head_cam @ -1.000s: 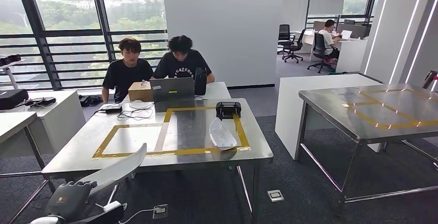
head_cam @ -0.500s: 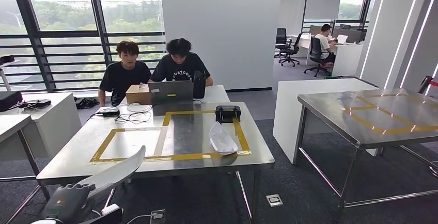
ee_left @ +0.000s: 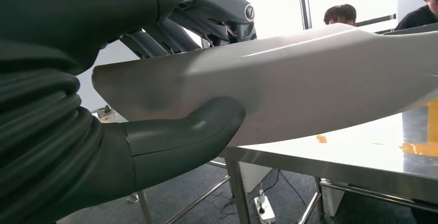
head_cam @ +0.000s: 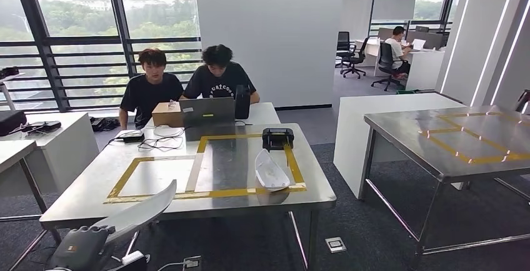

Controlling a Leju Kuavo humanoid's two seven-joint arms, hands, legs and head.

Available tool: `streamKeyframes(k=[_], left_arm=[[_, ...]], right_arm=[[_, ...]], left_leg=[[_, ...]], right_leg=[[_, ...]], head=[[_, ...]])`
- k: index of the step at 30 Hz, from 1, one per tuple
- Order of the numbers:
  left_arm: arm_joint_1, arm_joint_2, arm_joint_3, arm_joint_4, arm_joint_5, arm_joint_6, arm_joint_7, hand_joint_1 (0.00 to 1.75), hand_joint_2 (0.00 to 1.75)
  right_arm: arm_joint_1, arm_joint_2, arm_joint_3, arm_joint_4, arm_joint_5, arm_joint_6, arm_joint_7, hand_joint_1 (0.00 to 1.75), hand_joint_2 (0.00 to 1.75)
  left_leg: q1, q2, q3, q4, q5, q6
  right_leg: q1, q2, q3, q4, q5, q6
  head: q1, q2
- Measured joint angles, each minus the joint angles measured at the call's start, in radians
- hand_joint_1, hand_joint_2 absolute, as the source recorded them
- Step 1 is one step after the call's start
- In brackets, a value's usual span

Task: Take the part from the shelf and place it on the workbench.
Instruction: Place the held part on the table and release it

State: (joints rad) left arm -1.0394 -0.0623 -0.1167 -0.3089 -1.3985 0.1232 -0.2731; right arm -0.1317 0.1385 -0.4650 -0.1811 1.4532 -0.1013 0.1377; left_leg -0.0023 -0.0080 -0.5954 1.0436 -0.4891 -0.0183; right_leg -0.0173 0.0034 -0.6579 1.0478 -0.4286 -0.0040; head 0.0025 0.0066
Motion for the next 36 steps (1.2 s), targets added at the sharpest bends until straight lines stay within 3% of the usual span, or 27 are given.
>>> streamKeyframes(k=[2,4,6,7,8,10,11,12,16,18,20,21,22,24,26,27,30,32,35,36], left_arm=[[-0.002,0.002,0.0,-0.002,0.002,0.0,-0.002,1.75,1.75],[0.0,0.003,0.0,0.0,0.003,0.0,-0.004,1.75,1.75],[0.007,0.005,0.0,0.003,0.003,-0.001,-0.004,1.75,1.75],[0.01,0.006,-0.001,0.003,0.003,-0.001,-0.004,1.75,1.75],[0.011,0.007,-0.001,0.003,0.003,-0.001,-0.004,1.75,1.75],[0.009,0.007,-0.001,0.001,0.004,-0.001,-0.004,1.75,1.75],[0.008,0.007,-0.001,0.001,0.004,-0.001,-0.004,1.75,1.75],[0.008,0.007,-0.001,0.001,0.004,-0.001,-0.004,1.75,1.75],[0.006,0.008,-0.002,-0.002,0.003,-0.002,-0.005,1.75,1.75],[0.004,0.006,-0.005,-0.003,0.002,-0.002,-0.004,1.75,1.75],[0.005,0.003,-0.008,-0.001,0.0,-0.002,-0.005,1.75,1.75],[0.008,0.002,-0.01,0.0,-0.001,-0.002,-0.005,1.75,1.75],[0.01,0.001,-0.01,0.0,-0.001,-0.002,-0.005,1.75,1.75],[0.012,0.0,-0.011,0.0,-0.002,-0.002,-0.003,1.75,1.75],[0.011,-0.002,-0.012,0.0,-0.002,-0.002,0.0,1.75,1.75],[0.01,-0.002,-0.013,0.0,-0.002,-0.002,0.0,1.75,1.75],[0.009,-0.003,-0.015,-0.002,-0.002,-0.003,0.0,1.75,1.75],[0.006,-0.003,-0.016,-0.004,-0.002,-0.003,0.001,1.75,1.75],[0.006,-0.003,-0.017,-0.002,-0.004,-0.007,0.008,1.75,1.75],[0.008,-0.002,-0.017,0.0,-0.005,-0.009,0.01,1.75,1.75]], right_arm=[[0.0,0.0,0.0,0.0,0.0,-0.002,-0.002,0.0,0.0],[0.0,0.0,0.0,0.0,0.0,-0.002,-0.002,0.0,0.0],[0.002,0.0,0.0,0.0,0.0,-0.002,-0.002,0.0,0.0],[0.003,0.0,0.0,0.0,0.0,-0.002,-0.002,0.0,0.0],[0.004,0.0,0.0,0.0,0.0,-0.002,-0.002,0.0,0.0],[0.004,0.001,0.0,0.0,0.0,-0.002,-0.002,0.0,0.0],[0.004,0.001,0.0,0.0,0.0,-0.002,-0.002,0.0,0.0],[0.003,0.001,0.0,0.0,0.0,-0.002,-0.001,0.0,0.0],[0.003,0.002,0.0,-0.001,0.0,-0.003,0.002,0.0,0.0],[0.002,0.002,0.0,-0.001,0.0,-0.005,0.002,0.0,0.0],[0.003,0.002,0.0,-0.001,0.0,-0.005,0.002,0.0,0.0],[0.005,0.002,0.0,-0.001,0.0,-0.005,0.002,0.0,0.0],[0.006,0.002,0.0,-0.001,0.0,-0.006,0.002,0.0,0.0],[0.006,0.001,0.0,-0.001,0.0,-0.007,0.002,0.0,0.0],[0.006,0.001,0.0,-0.001,0.0,-0.008,0.002,0.0,0.0],[0.006,0.001,0.0,-0.001,0.001,-0.008,0.002,0.0,0.0],[0.005,0.001,0.0,-0.002,0.001,-0.01,0.001,0.0,0.0],[0.004,0.001,0.0,-0.002,0.001,-0.011,0.0,0.0,0.0],[0.001,0.001,0.0,-0.002,0.003,-0.01,-0.002,0.0,0.0],[0.001,0.001,0.0,-0.002,0.004,-0.008,-0.002,0.0,0.0]], left_leg=[[0.003,0.002,-0.027,0.059,-0.029,-0.011],[0.005,0.002,-0.095,0.185,-0.073,-0.018],[0.007,0.003,-0.153,0.268,-0.079,-0.02],[0.007,0.003,-0.157,0.257,-0.054,-0.019],[0.008,0.003,-0.143,0.21,-0.014,-0.017],[0.006,0.003,-0.089,0.075,0.059,-0.01],[0.004,0.003,-0.065,0.027,0.074,-0.005],[0.001,0.002,-0.052,0.002,0.074,-0.001],[0.004,0.0,-0.035,-0.016,0.061,0.023],[0.007,0.001,-0.025,-0.022,0.056,0.037],[0.006,0.001,-0.018,-0.021,0.048,0.044],[0.005,0.0,-0.014,-0.02,0.043,0.045],[0.005,0.0,-0.008,-0.018,0.037,0.044],[0.005,-0.001,0.008,-0.014,0.022,0.039],[0.001,-0.002,0.019,-0.01,0.006,0.029],[-0.001,-0.002,0.021,-0.009,0.001,0.024],[-0.001,-0.002,0.027,-0.013,-0.008,0.007],[0.001,0.0,0.011,0.027,-0.029,-0.005],[0.007,0.001,-0.093,0.206,-0.086,-0.018],[0.009,0.001,-0.125,0.249,-0.088,-0.02]], right_leg=[[-0.003,0.0,0.013,-0.005,-0.006,-0.013],[-0.003,0.0,0.026,-0.006,-0.015,-0.02],[-0.003,0.002,0.038,-0.006,-0.026,-0.021],[-0.003,0.003,0.045,-0.006,-0.031,-0.019],[-0.003,0.004,0.053,-0.006,-0.037,-0.017],[-0.002,0.005,0.067,-0.005,-0.048,-0.009],[-0.001,0.006,0.07,-0.005,-0.053,-0.004],[0.0,0.006,0.072,-0.006,-0.056,0.002],[0.001,0.003,0.069,0.006,-0.07,0.024],[0.0,0.001,0.021,0.095,-0.106,0.031],[0.0,0.001,-0.059,0.224,-0.145,0.036],[0.0,0.001,-0.089,0.261,-0.144,0.038],[0.0,0.001,-0.101,0.261,-0.123,0.038],[0.0,0.0,-0.07,0.153,-0.036,0.035],[0.002,-0.001,-0.018,0.033,0.017,0.027],[0.004,-0.002,-0.003,0.003,0.02,0.022],[0.004,-0.001,0.011,-0.015,0.006,0.004],[0.0,-0.001,0.026,-0.023,0.001,-0.009],[-0.001,-0.001,0.046,-0.026,-0.015,-0.02],[-0.002,0.0,0.052,-0.025,-0.021,-0.02]], head=[[-0.003,0.0],[-0.005,0.0],[-0.007,0.0],[-0.007,0.0],[-0.008,0.0],[-0.009,0.0],[-0.009,0.0],[-0.008,0.0],[-0.004,0.0],[-0.001,0.0],[0.001,0.0],[0.002,0.0],[0.002,0.0],[0.004,0.0],[0.004,0.0],[0.003,0.0],[0.001,0.0],[-0.002,0.0],[-0.005,0.0],[-0.005,0.0]])
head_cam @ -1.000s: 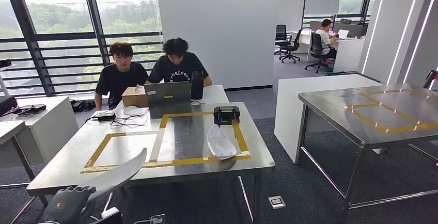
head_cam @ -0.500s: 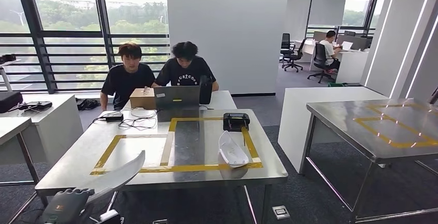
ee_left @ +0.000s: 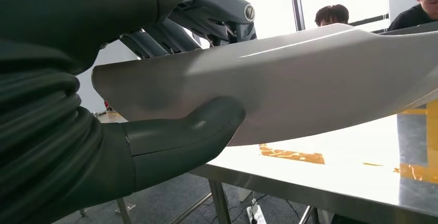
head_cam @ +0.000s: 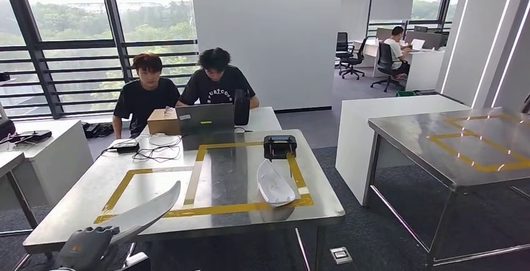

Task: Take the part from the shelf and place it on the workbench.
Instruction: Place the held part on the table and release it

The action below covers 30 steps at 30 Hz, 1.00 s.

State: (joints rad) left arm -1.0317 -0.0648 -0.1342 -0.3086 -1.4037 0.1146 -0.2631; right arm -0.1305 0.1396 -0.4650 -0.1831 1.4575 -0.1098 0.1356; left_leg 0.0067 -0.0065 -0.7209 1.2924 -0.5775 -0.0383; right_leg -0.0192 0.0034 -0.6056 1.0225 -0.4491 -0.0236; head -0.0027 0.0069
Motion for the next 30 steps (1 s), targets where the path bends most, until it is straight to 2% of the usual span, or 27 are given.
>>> streamKeyframes(k=[1,2,4,5,6,9,11,12,14,15,16,17,19,20,21,23,25,26,27,28,30], left_arm=[[0.002,0.0,0.0,0.002,0.0,-0.002,0.002,1.75,1.75],[0.002,0.001,0.0,0.002,0.0,-0.002,0.003,1.75,1.75],[0.002,0.003,0.0,0.002,0.0,-0.002,0.004,1.75,1.75],[0.0,0.004,0.0,0.003,0.0,-0.003,0.004,1.75,1.75],[0.0,0.004,0.0,0.003,0.0,-0.003,0.004,1.75,1.75],[-0.001,0.006,-0.001,0.003,0.0,-0.003,0.005,1.75,1.75],[-0.004,0.008,-0.001,0.001,0.0,-0.004,0.005,1.75,1.75],[-0.006,0.008,-0.002,0.0,0.0,-0.007,0.004,1.75,1.75],[-0.007,0.007,-0.004,0.002,0.0,-0.013,0.0,1.75,1.75],[-0.005,0.007,-0.005,0.003,0.0,-0.015,-0.002,1.75,1.75],[-0.004,0.006,-0.006,0.004,0.0,-0.017,-0.003,1.75,1.75],[-0.003,0.006,-0.007,0.005,0.0,-0.017,-0.003,1.75,1.75],[-0.003,0.005,-0.008,0.005,0.0,-0.018,-0.003,1.75,1.75],[-0.004,0.004,-0.008,0.005,0.0,-0.018,-0.002,1.75,1.75],[-0.006,0.004,-0.008,0.006,0.0,-0.018,-0.001,1.75,1.75],[-0.007,0.004,-0.008,0.006,0.0,-0.018,0.0,1.75,1.75],[-0.007,0.005,-0.008,0.004,0.001,-0.016,0.0,1.75,1.75],[-0.009,0.007,-0.008,0.002,0.002,-0.015,0.0,1.75,1.75],[-0.011,0.008,-0.008,0.002,0.002,-0.013,-0.001,1.75,1.75],[-0.011,0.01,-0.008,0.002,0.003,-0.012,-0.002,1.75,1.75],[-0.008,0.011,-0.009,0.005,0.004,-0.012,-0.003,1.75,1.75]], right_arm=[[0.0,0.0,0.0,0.0,0.001,0.001,0.0,0.0,0.0],[0.0,0.0,0.0,0.0,0.002,0.002,0.0,0.0,0.0],[0.0,0.0,0.0,0.0,0.004,0.003,0.001,0.0,0.0],[-0.002,0.0,0.0,0.0,0.005,0.004,0.001,0.0,0.0],[-0.004,0.0,0.0,0.0,0.006,0.005,0.001,0.0,0.0],[-0.008,0.0,0.0,0.0,0.006,0.007,0.001,0.0,0.0],[-0.01,-0.001,0.0,0.0,0.006,0.008,0.001,0.0,0.0],[-0.011,-0.001,0.0,0.0,0.006,0.009,0.002,0.0,0.0],[-0.012,-0.001,0.0,0.0,0.005,0.01,0.003,0.0,0.0],[-0.01,-0.001,0.0,0.0,0.005,0.011,0.003,0.0,0.0],[-0.009,-0.001,0.0,0.0,0.005,0.011,0.004,0.0,0.0],[-0.008,-0.001,0.0,0.0,0.004,0.011,0.004,0.0,0.0],[-0.007,-0.001,0.0,0.0,0.004,0.011,0.003,0.0,0.0],[-0.007,-0.001,0.0,0.0,0.004,0.011,0.003,0.0,0.0],[-0.008,-0.001,0.0,0.0,0.004,0.011,0.003,0.0,0.0],[-0.009,-0.001,0.0,0.0,0.006,0.012,0.003,0.0,0.0],[-0.009,-0.001,0.0,0.0,0.007,0.013,0.004,0.0,0.0],[-0.009,-0.001,0.0,0.0,0.007,0.013,0.004,0.0,0.0],[-0.01,-0.001,0.0,0.0,0.008,0.013,0.004,0.0,0.0],[-0.011,-0.002,0.0,0.0,0.008,0.012,0.003,0.0,0.0],[-0.011,-0.002,0.0,0.0,0.007,0.012,0.002,0.0,0.0]], left_leg=[[0.002,0.0,-0.017,0.009,0.017,-0.001],[0.003,0.001,-0.015,-0.02,0.052,-0.001],[0.004,0.002,0.028,-0.146,0.14,0.001],[0.002,0.002,0.053,-0.204,0.164,0.005],[0.0,0.002,0.069,-0.24,0.172,0.011],[-0.003,0.0,0.079,-0.259,0.158,0.035],[0.0,-0.001,0.087,-0.266,0.154,0.05],[0.002,-0.001,0.092,-0.268,0.151,0.057],[-0.001,-0.001,0.1,-0.268,0.142,0.065],[-0.003,-0.002,0.105,-0.267,0.136,0.067],[-0.004,-0.003,0.112,-0.265,0.13,0.068],[-0.006,-0.004,0.12,-0.264,0.123,0.068],[-0.007,-0.004,0.138,-0.262,0.107,0.064],[-0.009,-0.005,0.145,-0.261,0.1,0.06],[-0.01,-0.005,0.149,-0.261,0.094,0.055],[-0.012,-0.006,0.152,-0.263,0.088,0.044],[-0.012,-0.005,0.155,-0.263,0.081,0.032],[-0.012,-0.005,0.148,-0.245,0.071,0.026],[-0.01,-0.004,0.129,-0.208,0.055,0.021],[-0.007,-0.003,0.098,-0.15,0.034,0.016],[-0.002,-0.003,0.019,-0.023,-0.001,0.008]], right_leg=[[-0.001,0.001,0.007,0.001,-0.006,0.002],[-0.002,0.003,0.016,0.002,-0.013,0.004],[-0.003,0.004,0.035,0.004,-0.03,0.013],[-0.002,0.005,0.041,0.006,-0.038,0.019],[-0.001,0.005,0.043,0.006,-0.042,0.025],[-0.001,0.004,0.042,0.001,-0.049,0.042],[-0.002,0.002,0.028,0.033,-0.067,0.052],[-0.002,0.001,0.004,0.079,-0.086,0.055],[-0.001,0.0,-0.075,0.214,-0.127,0.057],[0.0,0.0,-0.115,0.267,-0.133,0.057],[0.001,0.0,-0.139,0.288,-0.12,0.056],[0.002,0.0,-0.145,0.269,-0.087,0.053],[0.006,0.0,-0.107,0.144,0.006,0.043],[0.009,0.0,-0.081,0.081,0.035,0.037],[0.011,0.0,-0.061,0.037,0.047,0.032],[0.016,0.0,-0.044,0.01,0.037,0.023],[0.012,0.0,-0.036,0.002,0.031,0.015],[0.009,0.0,-0.028,-0.002,0.029,0.01],[0.006,0.0,-0.02,-0.006,0.026,0.005],[0.005,0.0,-0.014,-0.007,0.021,0.0],[0.004,0.0,-0.003,-0.007,0.011,-0.004]], head=[[0.0,0.0],[-0.001,0.0],[-0.002,0.0],[-0.003,0.0],[-0.002,0.0],[-0.001,0.0],[0.001,0.0],[0.003,0.0],[0.006,0.0],[0.007,0.0],[0.007,0.0],[0.008,0.0],[0.008,0.0],[0.007,0.0],[0.007,0.0],[0.005,0.0],[0.005,0.0],[0.004,0.0],[0.004,0.0],[0.003,0.0],[0.002,0.0]])
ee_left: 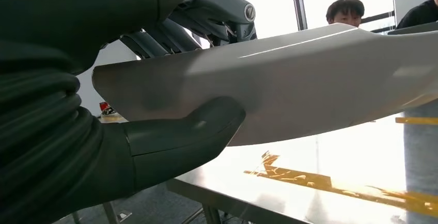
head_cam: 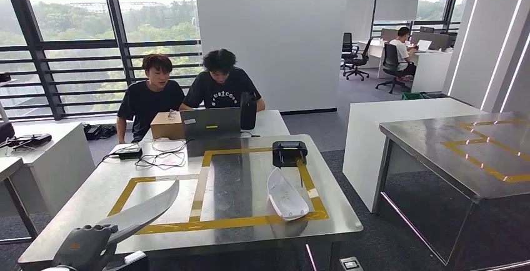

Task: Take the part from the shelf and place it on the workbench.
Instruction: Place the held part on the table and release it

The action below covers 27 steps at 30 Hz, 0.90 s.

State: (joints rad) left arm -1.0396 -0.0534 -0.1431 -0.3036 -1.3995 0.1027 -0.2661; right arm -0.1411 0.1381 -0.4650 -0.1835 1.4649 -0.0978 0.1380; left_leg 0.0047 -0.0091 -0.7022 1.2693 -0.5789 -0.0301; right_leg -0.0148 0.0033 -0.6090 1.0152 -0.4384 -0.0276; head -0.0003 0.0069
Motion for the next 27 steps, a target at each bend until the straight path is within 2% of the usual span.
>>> streamKeyframes(k=[1,2,3,4,5,6,7,10,12,13,15,16,17,18,19,20,21,22,23,27], left_arm=[[0.003,0.001,0.0,0.002,0.0,0.0,0.0,1.75,1.75],[0.006,0.002,0.0,0.003,0.0,0.0,0.0,1.75,1.75],[0.007,0.002,0.0,0.003,0.001,-0.001,0.0,1.75,1.75],[0.006,0.003,0.0,0.003,0.001,-0.001,0.0,1.75,1.75],[0.005,0.003,-0.001,0.004,0.002,-0.001,-0.001,1.75,1.75],[0.004,0.003,-0.001,0.004,0.002,-0.001,-0.002,1.75,1.75],[0.003,0.003,-0.002,0.004,0.002,-0.001,-0.003,1.75,1.75],[0.002,0.005,-0.005,0.004,0.002,-0.002,-0.007,1.75,1.75],[-0.001,0.006,-0.006,0.003,0.002,-0.002,-0.008,1.75,1.75],[-0.002,0.006,-0.007,0.003,0.002,-0.001,-0.01,1.75,1.75],[0.001,0.006,-0.008,0.004,0.002,0.0,-0.014,1.75,1.75],[0.005,0.006,-0.008,0.005,0.002,0.001,-0.015,1.75,1.75],[0.008,0.006,-0.008,0.006,0.002,0.002,-0.016,1.75,1.75],[0.011,0.006,-0.008,0.006,0.002,0.003,-0.017,1.75,1.75],[0.012,0.006,-0.008,0.006,0.002,0.006,-0.017,1.75,1.75],[0.012,0.006,-0.008,0.006,0.003,0.008,-0.018,1.75,1.75],[0.012,0.005,-0.008,0.006,0.004,0.011,-0.017,1.75,1.75],[0.012,0.005,-0.009,0.005,0.005,0.012,-0.017,1.75,1.75],[0.012,0.005,-0.009,0.005,0.005,0.013,-0.017,1.75,1.75],[0.013,0.004,-0.009,0.001,0.006,0.014,-0.016,1.75,1.75]], right_arm=[[0.002,0.0,0.0,0.0,0.0,-0.001,0.0,0.0,0.0],[0.003,0.0,0.0,0.0,-0.001,-0.001,-0.001,0.0,0.0],[0.005,0.0,0.0,0.0,-0.001,-0.002,-0.001,0.0,0.0],[0.006,0.0,0.0,0.0,-0.001,-0.003,-0.001,0.0,0.0],[0.005,0.0,0.0,0.0,-0.002,-0.004,-0.002,0.0,0.0],[0.005,0.0,0.0,0.0,-0.002,-0.004,-0.002,0.0,0.0],[0.004,0.0,0.0,0.0,-0.002,-0.004,-0.002,0.0,0.0],[0.005,0.0,0.0,0.0,-0.005,-0.006,-0.003,0.0,0.0],[0.006,0.001,0.0,0.0,-0.006,-0.009,-0.003,0.0,0.0],[0.006,0.001,0.0,0.0,-0.006,-0.01,-0.004,0.0,0.0],[0.009,0.001,0.0,0.0,-0.006,-0.011,-0.004,0.0,0.0],[0.012,0.001,0.0,0.0,-0.006,-0.011,-0.004,0.0,0.0],[0.014,0.002,0.0,0.0,-0.006,-0.011,-0.004,0.0,0.0],[0.016,0.002,0.0,0.0,-0.006,-0.012,-0.004,0.0,0.0],[0.017,0.002,0.0,0.0,-0.007,-0.012,-0.004,0.0,0.0],[0.018,0.002,0.0,0.0,-0.007,-0.013,-0.004,0.0,0.0],[0.017,0.002,-0.001,0.0,-0.008,-0.013,-0.004,0.0,0.0],[0.017,0.002,-0.001,0.0,-0.009,-0.014,-0.004,0.0,0.0],[0.017,0.002,-0.001,0.0,-0.009,-0.015,-0.004,0.0,0.0],[0.017,0.003,-0.001,0.0,-0.011,-0.017,-0.003,0.0,0.0]], left_leg=[[0.002,0.001,-0.028,0.033,0.003,-0.002],[0.004,0.001,-0.037,0.027,0.029,-0.003],[0.006,0.002,-0.027,-0.018,0.072,-0.003],[0.007,0.004,-0.004,-0.088,0.121,-0.002],[0.005,0.005,0.024,-0.154,0.156,0.0],[0.004,0.005,0.047,-0.204,0.173,0.004],[0.002,0.005,0.059,-0.231,0.174,0.009],[0.0,0.002,0.068,-0.243,0.158,0.029],[0.003,0.002,0.077,-0.248,0.153,0.043],[0.004,0.002,0.082,-0.249,0.15,0.049],[0.002,0.002,0.09,-0.248,0.141,0.056],[0.0,0.001,0.095,-0.248,0.135,0.057],[0.0,0.0,0.102,-0.246,0.129,0.056],[-0.001,-0.001,0.11,-0.245,0.123,0.055],[-0.001,-0.002,0.118,-0.243,0.115,0.053],[-0.002,-0.002,0.125,-0.242,0.107,0.049],[-0.004,-0.003,0.13,-0.24,0.1,0.044],[-0.005,-0.003,0.133,-0.24,0.095,0.038],[-0.006,-0.004,0.135,-0.242,0.092,0.033],[-0.005,-0.002,0.136,-0.235,0.079,0.013]], right_leg=[[0.0,0.001,0.006,0.0,-0.005,0.001],[-0.001,0.002,0.014,0.001,-0.011,0.003],[-0.002,0.003,0.023,0.001,-0.018,0.006],[-0.002,0.003,0.031,0.002,-0.026,0.01],[-0.001,0.004,0.038,0.004,-0.033,0.015],[0.0,0.004,0.041,0.006,-0.039,0.021],[0.001,0.004,0.041,0.006,-0.043,0.026],[-0.001,0.003,0.042,0.006,-0.05,0.044],[-0.002,0.001,0.02,0.053,-0.073,0.055],[-0.003,0.0,-0.011,0.109,-0.094,0.058],[-0.003,0.001,-0.095,0.246,-0.133,0.063],[-0.002,0.001,-0.129,0.288,-0.133,0.063],[-0.002,0.001,-0.145,0.293,-0.113,0.062],[-0.002,0.001,-0.139,0.256,-0.075,0.06],[-0.002,0.0,-0.118,0.19,-0.026,0.056],[0.0,0.0,-0.091,0.121,0.01,0.052],[0.002,0.0,-0.065,0.062,0.031,0.047],[0.004,0.0,-0.049,0.027,0.037,0.042],[0.006,0.0,-0.042,0.015,0.029,0.037],[0.0,0.0,-0.024,0.001,0.02,0.019]], head=[[-0.001,0.0],[-0.001,0.0],[-0.002,0.0],[-0.002,0.0],[-0.003,0.0],[-0.004,0.0],[-0.003,0.0],[-0.001,0.0],[0.001,0.0],[0.002,0.0],[0.003,0.0],[0.004,0.0],[0.004,0.0],[0.004,0.0],[0.004,0.0],[0.004,-0.001],[0.005,-0.001],[0.005,-0.001],[0.005,-0.001],[0.003,-0.001]])
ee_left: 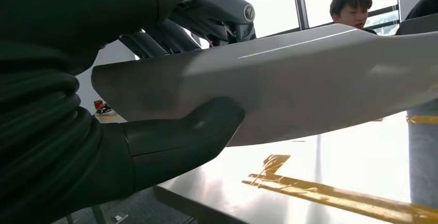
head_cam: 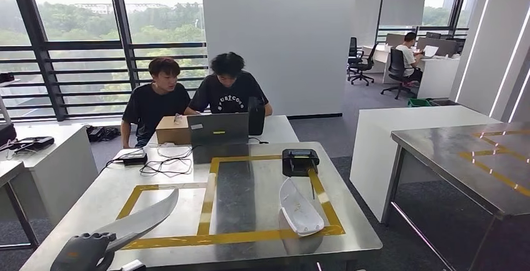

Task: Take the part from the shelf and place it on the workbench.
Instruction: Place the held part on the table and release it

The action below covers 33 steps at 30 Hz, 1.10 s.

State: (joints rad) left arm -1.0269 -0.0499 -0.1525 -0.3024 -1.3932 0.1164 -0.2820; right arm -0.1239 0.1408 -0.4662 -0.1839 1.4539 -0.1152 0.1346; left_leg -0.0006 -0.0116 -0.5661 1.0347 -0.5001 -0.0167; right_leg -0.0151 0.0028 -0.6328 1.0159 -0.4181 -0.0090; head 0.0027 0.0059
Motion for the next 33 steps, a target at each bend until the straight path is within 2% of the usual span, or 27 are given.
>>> streamKeyframes(k=[2,4,5,6,7,9,10,11,14,16,17,19,20,21,22,23,24,25,26,28,30,32,33], left_arm=[[-0.001,0.0,-0.001,-0.001,0.0,0.001,0.002,1.75,1.75],[0.003,-0.001,-0.003,0.0,0.0,0.002,0.003,1.75,1.75],[0.006,-0.002,-0.005,0.001,-0.001,0.002,0.003,1.75,1.75],[0.008,-0.004,-0.006,0.002,-0.003,0.002,0.003,1.75,1.75],[0.009,-0.006,-0.008,0.002,-0.005,0.002,0.003,1.75,1.75],[0.007,-0.012,-0.009,0.0,-0.01,0.002,0.006,1.75,1.75],[0.005,-0.016,-0.011,-0.001,-0.012,0.0,0.008,1.75,1.75],[0.002,-0.022,-0.013,-0.001,-0.012,-0.002,0.01,1.75,1.75],[-0.004,-0.039,-0.018,-0.004,-0.011,-0.012,0.017,1.75,1.75],[-0.012,-0.047,-0.021,-0.007,-0.011,-0.018,0.02,1.75,1.75],[-0.017,-0.052,-0.023,-0.007,-0.011,-0.019,0.019,1.75,1.75],[-0.022,-0.066,-0.026,-0.006,-0.011,-0.02,0.018,1.75,1.75],[-0.02,-0.072,-0.028,-0.005,-0.011,-0.02,0.016,1.75,1.75],[-0.018,-0.076,-0.03,-0.004,-0.011,-0.02,0.014,1.75,1.75],[-0.016,-0.081,-0.031,-0.003,-0.011,-0.02,0.012,1.75,1.75],[-0.015,-0.086,-0.032,-0.003,-0.01,-0.02,0.01,1.75,1.75],[-0.015,-0.092,-0.032,-0.003,-0.01,-0.02,0.007,1.75,1.75],[-0.016,-0.098,-0.033,-0.002,-0.01,-0.02,0.005,1.75,1.75],[-0.017,-0.103,-0.033,-0.002,-0.01,-0.02,0.003,1.75,1.75],[-0.018,-0.112,-0.036,-0.002,-0.01,-0.02,-0.001,1.75,1.75],[-0.018,-0.12,-0.038,-0.004,-0.01,-0.018,-0.002,1.75,1.75],[-0.018,-0.125,-0.039,-0.005,-0.007,-0.015,-0.002,1.75,1.75],[-0.017,-0.126,-0.04,-0.005,-0.006,-0.013,-0.003,1.75,1.75]], right_arm=[[-0.001,0.0,0.0,0.0,0.0,-0.001,0.001,0.0,0.0],[-0.002,0.0,0.0,0.0,0.0,-0.001,0.002,0.0,0.0],[-0.001,0.0,0.0,0.0,0.001,0.0,0.003,0.0,0.0],[0.0,0.0,0.0,0.0,0.002,0.001,0.004,0.0,0.0],[0.0,0.0,0.0,0.0,0.003,0.002,0.005,0.0,0.0],[0.0,0.0,0.0,0.0,0.005,0.003,0.004,0.0,0.0],[0.0,0.0,0.0,0.0,0.007,0.004,0.003,0.0,0.0],[-0.002,0.0,0.0,0.0,0.008,0.004,0.002,0.0,0.0],[-0.005,0.001,0.0,0.0,0.009,0.005,0.0,0.0,0.0],[-0.008,0.003,0.0,0.0,0.009,0.005,-0.001,0.0,0.0],[-0.009,0.003,0.0,-0.001,0.009,0.005,0.0,0.0,0.0],[-0.011,0.004,0.0,0.0,0.009,0.006,0.001,0.0,0.0],[-0.01,0.004,0.0,0.0,0.009,0.006,0.002,0.0,0.0],[-0.009,0.004,0.0,0.0,0.008,0.006,0.003,0.0,0.0],[-0.007,0.004,0.0,0.0,0.008,0.006,0.003,0.0,0.0],[-0.006,0.003,0.0,0.0,0.007,0.005,0.003,0.0,0.0],[-0.005,0.003,-0.001,0.0,0.006,0.004,0.004,0.0,0.0],[-0.004,0.002,-0.001,0.0,0.006,0.003,0.003,0.0,0.0],[-0.004,0.002,-0.001,0.0,0.006,0.002,0.002,0.0,0.0],[-0.004,0.002,-0.002,0.0,0.006,0.0,0.0,0.0,0.0],[-0.004,0.002,-0.002,0.0,0.007,-0.001,-0.002,0.0,0.0],[-0.005,0.003,-0.002,-0.001,0.009,0.0,-0.004,0.0,0.0],[-0.007,0.003,-0.002,-0.001,0.01,0.001,-0.004,0.0,0.0]], left_leg=[[0.003,0.002,-0.036,0.074,-0.031,-0.007],[0.006,0.002,-0.112,0.203,-0.075,-0.014],[0.008,0.003,-0.146,0.25,-0.081,-0.017],[0.01,0.003,-0.165,0.263,-0.066,-0.018],[0.012,0.004,-0.164,0.237,-0.032,-0.019],[0.014,0.006,-0.119,0.112,0.053,-0.017],[0.013,0.007,-0.093,0.053,0.076,-0.014],[0.012,0.007,-0.075,0.016,0.084,-0.009],[0.007,0.004,-0.062,-0.003,0.072,0.012],[0.009,0.004,-0.055,-0.008,0.068,0.027],[0.011,0.005,-0.05,-0.011,0.066,0.034],[0.01,0.004,-0.044,-0.011,0.059,0.043],[0.009,0.004,-0.041,-0.01,0.055,0.045],[0.009,0.003,-0.036,-0.01,0.05,0.046],[0.008,0.003,-0.031,-0.009,0.045,0.045],[0.008,0.003,-0.023,-0.008,0.039,0.043],[0.008,0.002,-0.016,-0.007,0.033,0.04],[0.006,0.002,-0.011,-0.005,0.026,0.035],[0.004,0.001,-0.008,-0.005,0.021,0.03],[0.001,-0.001,-0.005,-0.008,0.014,0.018],[0.001,0.0,0.0,-0.009,0.007,0.006],[0.002,0.003,-0.021,0.042,-0.019,-0.005],[0.004,0.004,-0.051,0.099,-0.04,-0.009]], right_leg=[[-0.002,-0.001,0.011,-0.003,-0.006,-0.009],[-0.002,0.0,0.02,-0.003,-0.015,-0.016],[-0.002,0.001,0.025,-0.002,-0.02,-0.016],[-0.002,0.002,0.03,-0.002,-0.025,-0.015],[-0.003,0.004,0.036,0.0,-0.031,-0.012],[-0.004,0.006,0.051,0.005,-0.045,-0.004],[-0.003,0.006,0.055,0.008,-0.052,0.002],[-0.002,0.005,0.057,0.009,-0.057,0.008],[-0.001,0.003,0.06,0.006,-0.064,0.026],[-0.003,0.002,0.049,0.034,-0.08,0.037],[-0.004,0.001,0.027,0.078,-0.098,0.042],[-0.004,0.001,-0.05,0.212,-0.144,0.047],[-0.003,0.001,-0.088,0.268,-0.156,0.049],[-0.003,0.001,-0.112,0.294,-0.15,0.049],[-0.003,0.001,-0.116,0.279,-0.123,0.048],[-0.003,0.001,-0.1,0.225,-0.08,0.046],[-0.003,-0.001,-0.073,0.15,-0.036,0.043],[-0.001,-0.002,-0.043,0.082,-0.007,0.039],[0.001,-0.003,-0.022,0.034,0.008,0.034],[0.005,-0.003,-0.007,0.009,-0.001,0.023],[0.001,-0.002,0.001,0.004,-0.005,0.01],[-0.005,-0.001,0.016,-0.002,-0.009,-0.003],[-0.005,-0.001,0.021,-0.003,-0.014,-0.008]], head=[[-0.003,0.0],[-0.004,0.0],[-0.005,0.0],[-0.005,0.0],[-0.006,0.0],[-0.007,0.0],[-0.008,-0.001],[-0.007,-0.002],[-0.006,-0.003],[-0.006,-0.003],[-0.005,-0.003],[-0.003,-0.003],[-0.002,-0.003],[-0.002,-0.003],[-0.002,-0.003],[-0.002,-0.003],[-0.002,-0.003],[-0.003,-0.003],[-0.004,-0.004],[-0.004,-0.004],[-0.004,-0.004],[-0.006,-0.004],[-0.007,-0.004]])
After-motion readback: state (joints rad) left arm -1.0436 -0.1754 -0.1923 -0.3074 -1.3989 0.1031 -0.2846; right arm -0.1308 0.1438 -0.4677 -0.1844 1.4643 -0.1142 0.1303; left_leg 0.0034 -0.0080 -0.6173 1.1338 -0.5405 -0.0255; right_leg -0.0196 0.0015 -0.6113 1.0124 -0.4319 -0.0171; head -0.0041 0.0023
